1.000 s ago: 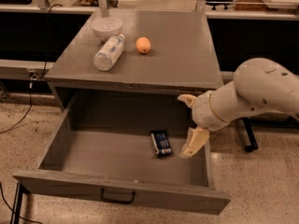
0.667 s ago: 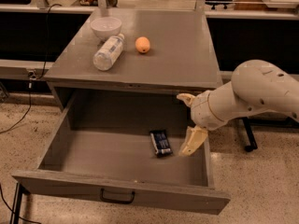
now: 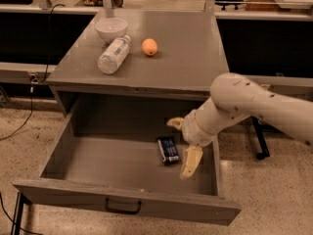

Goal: Pick rxbar blueberry from top drawer and place on counter

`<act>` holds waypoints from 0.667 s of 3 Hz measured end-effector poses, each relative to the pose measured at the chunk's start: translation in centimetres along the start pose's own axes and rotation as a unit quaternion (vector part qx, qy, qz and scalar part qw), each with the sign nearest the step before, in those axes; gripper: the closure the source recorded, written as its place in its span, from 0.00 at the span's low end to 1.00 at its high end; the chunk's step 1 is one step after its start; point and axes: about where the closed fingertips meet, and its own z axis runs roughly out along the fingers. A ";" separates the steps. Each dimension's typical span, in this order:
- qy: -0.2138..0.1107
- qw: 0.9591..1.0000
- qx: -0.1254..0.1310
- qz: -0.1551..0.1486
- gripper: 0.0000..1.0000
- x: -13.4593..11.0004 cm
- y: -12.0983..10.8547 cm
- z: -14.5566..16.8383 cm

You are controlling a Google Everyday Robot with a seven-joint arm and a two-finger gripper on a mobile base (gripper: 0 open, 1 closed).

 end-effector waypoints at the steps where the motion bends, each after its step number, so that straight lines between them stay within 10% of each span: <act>1: 0.001 0.999 -0.046 -0.017 0.00 0.8 0.7 4.8; 2: 0.005 0.998 -0.057 -0.012 0.00 2.1 -0.2 6.8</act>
Offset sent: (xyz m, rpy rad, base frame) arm 0.0274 0.0167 -0.0954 -0.0471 0.1064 0.0687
